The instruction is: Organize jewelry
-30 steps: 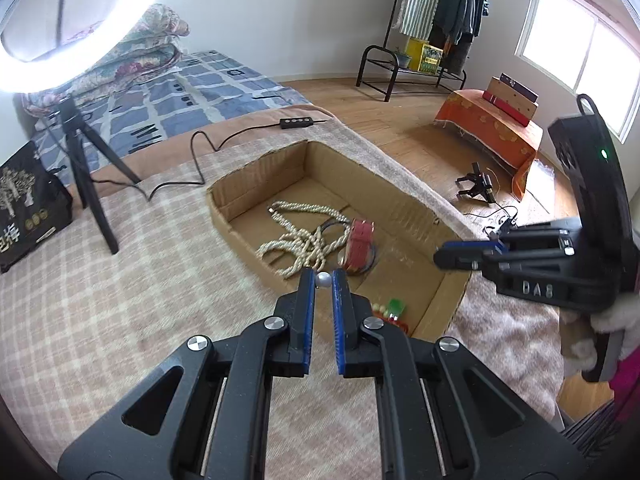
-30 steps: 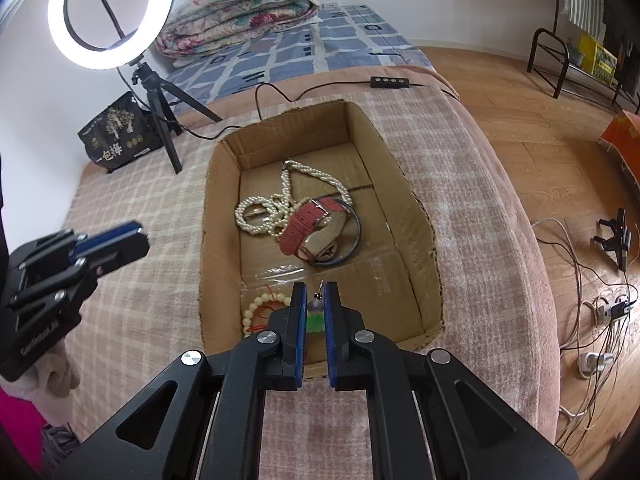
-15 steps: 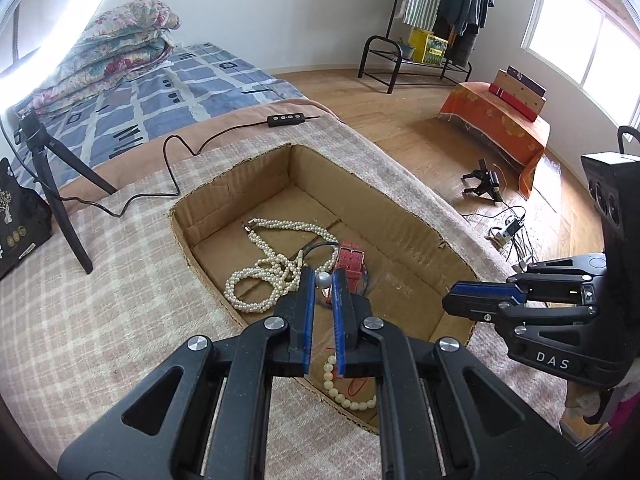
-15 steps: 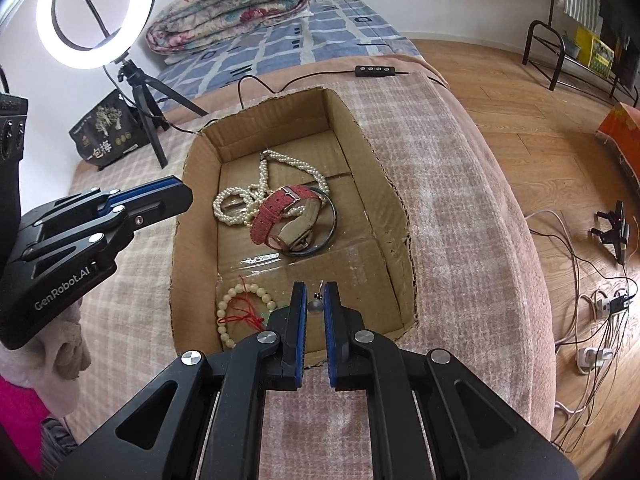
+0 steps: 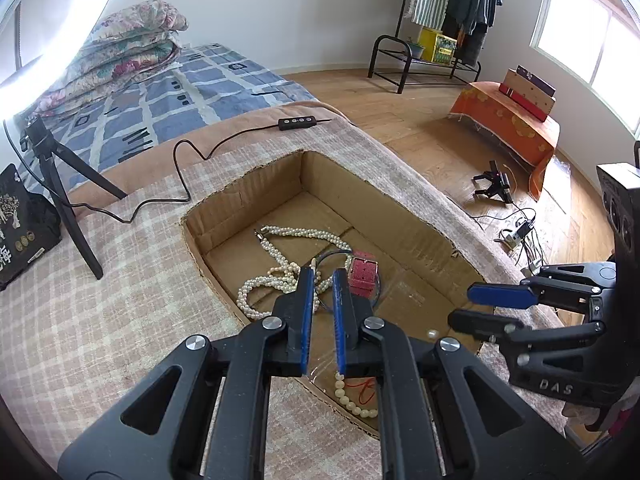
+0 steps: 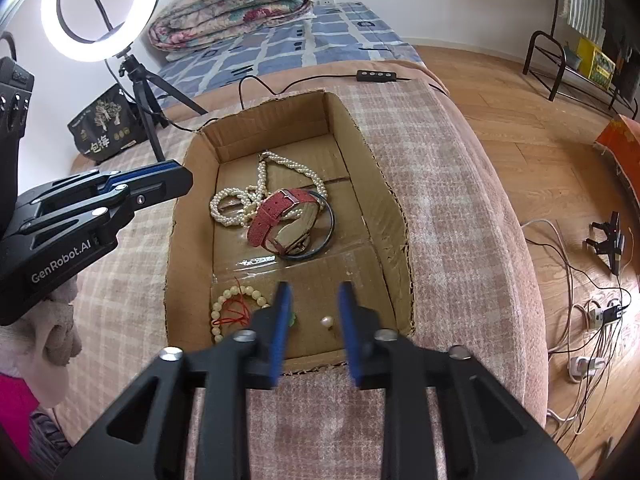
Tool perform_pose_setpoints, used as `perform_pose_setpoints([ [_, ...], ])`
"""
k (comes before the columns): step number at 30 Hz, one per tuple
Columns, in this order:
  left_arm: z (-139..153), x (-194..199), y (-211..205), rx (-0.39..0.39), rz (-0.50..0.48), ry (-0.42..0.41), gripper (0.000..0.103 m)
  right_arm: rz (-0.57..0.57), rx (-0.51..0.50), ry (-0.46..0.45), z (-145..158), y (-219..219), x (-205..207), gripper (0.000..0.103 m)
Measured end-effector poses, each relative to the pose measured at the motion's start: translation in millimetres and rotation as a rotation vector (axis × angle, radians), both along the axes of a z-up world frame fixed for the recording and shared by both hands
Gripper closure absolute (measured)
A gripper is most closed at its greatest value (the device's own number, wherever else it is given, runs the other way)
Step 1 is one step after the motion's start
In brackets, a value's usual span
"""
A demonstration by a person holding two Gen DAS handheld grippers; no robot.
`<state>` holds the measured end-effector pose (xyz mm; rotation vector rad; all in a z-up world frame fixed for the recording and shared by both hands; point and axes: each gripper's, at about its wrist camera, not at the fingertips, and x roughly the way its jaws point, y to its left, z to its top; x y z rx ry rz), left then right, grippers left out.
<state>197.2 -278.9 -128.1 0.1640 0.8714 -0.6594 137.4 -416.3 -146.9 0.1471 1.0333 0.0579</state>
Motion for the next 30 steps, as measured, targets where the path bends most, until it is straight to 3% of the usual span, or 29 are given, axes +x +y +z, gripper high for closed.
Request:
perform_pose_setpoints([
  [1,1,0,1,0.000,0.002,-0.004,0.083,0.001,-0.004,-0.005,1,1,0,0.064],
  [3,3,0,2,-0.004,0.016,-0.017,0.051,0.005,-0.009,-0.010,2,1,0,0.062],
  [4,4,0,3,-0.008,0.023,-0.022,0.048,0.006,-0.013,-0.010,2,2,1,0.060],
  [7,6,2,4,-0.012,0.035,-0.021,0.046,0.006,-0.026,-0.017,3,4,1,0.046],
  [13,9,3,9,-0.004,0.061,-0.016,0.041,-0.005,-0.057,-0.019,4,6,0,0.040],
  [30,54,-30,48,-0.034,0.089,-0.093,0.040,-0.095,-0.129,-0.105,45,14,-23,0.038],
])
